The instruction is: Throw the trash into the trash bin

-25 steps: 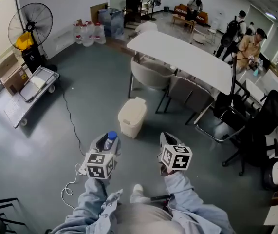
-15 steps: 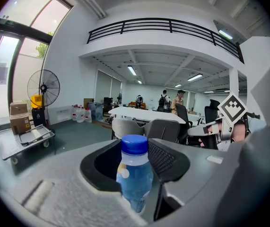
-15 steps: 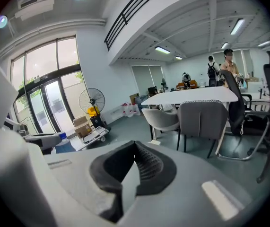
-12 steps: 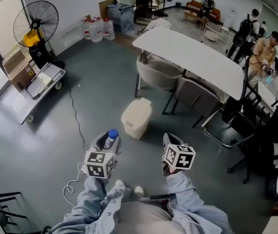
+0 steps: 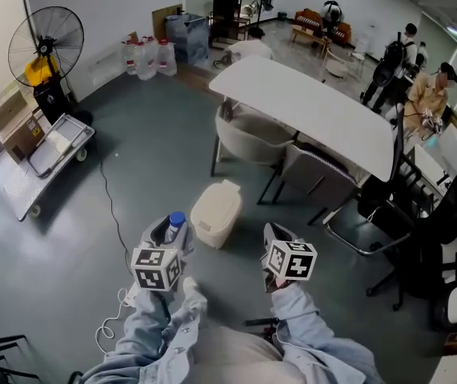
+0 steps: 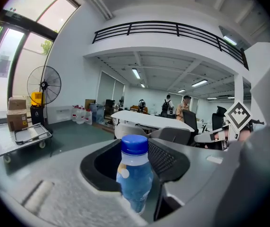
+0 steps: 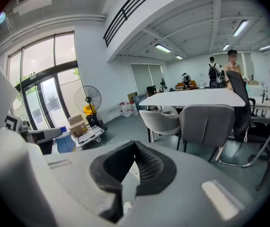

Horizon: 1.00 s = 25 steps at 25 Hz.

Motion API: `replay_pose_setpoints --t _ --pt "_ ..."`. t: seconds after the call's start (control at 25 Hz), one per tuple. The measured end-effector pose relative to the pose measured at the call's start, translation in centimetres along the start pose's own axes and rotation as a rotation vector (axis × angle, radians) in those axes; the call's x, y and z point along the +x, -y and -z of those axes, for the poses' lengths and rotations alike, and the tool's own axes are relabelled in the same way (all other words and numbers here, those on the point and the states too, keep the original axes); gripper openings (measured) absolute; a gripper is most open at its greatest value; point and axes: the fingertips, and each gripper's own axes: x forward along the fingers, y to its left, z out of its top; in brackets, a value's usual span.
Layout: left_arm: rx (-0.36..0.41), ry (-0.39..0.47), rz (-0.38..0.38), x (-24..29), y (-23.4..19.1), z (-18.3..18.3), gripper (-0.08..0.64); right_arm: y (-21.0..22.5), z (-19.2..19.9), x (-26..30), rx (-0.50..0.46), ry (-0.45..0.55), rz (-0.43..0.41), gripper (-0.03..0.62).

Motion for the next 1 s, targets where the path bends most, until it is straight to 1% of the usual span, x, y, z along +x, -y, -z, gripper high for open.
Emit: replay_pose_setpoints --t 0.16,0.24,0.36,0.52,0.64,0.72,0.84,1.0 --pt "0.009 0.036 0.012 3.5 -3.1 -3.2 0.183 -0.5 -3.7 3.3 -0.026 0.014 0.026 0.003" --pt "0.009 0.04 0.018 4.9 -4.9 -4.2 0.183 -1.2 -5.4 5.0 -0.032 0.019 0.039 0.003" --pt "0.005 0.036 0.018 6.8 -7.8 -5.0 0.183 -2.4 -7.3 7.7 -0.041 0.022 0.052 0.003" --pt "-0.02 0.021 0.019 9.7 -11.4 -5.7 0.183 -4.1 -9.8 11.3 -0.07 0.024 0.07 0.003" --pt "-0.029 0.008 0.023 11.4 -13.4 -5.7 0.183 -5.0 -10.9 13.2 -0.092 0.029 0.086 0.003" --pt "-0.046 0.009 0.017 12.7 -14.3 -5.6 0.181 -4.5 -11.2 14.4 -0.095 0.019 0.093 0.003" --pt "-0.064 0.008 0.008 13.9 -14.2 -5.3 0.183 -2.6 -11.5 15.4 -0.082 -0.008 0.101 0.003" --pt "-0.076 -0.007 -0.034 14.9 -14.3 -4.5 0.181 -0.9 -12.1 16.9 -0.092 -0.02 0.088 0.003"
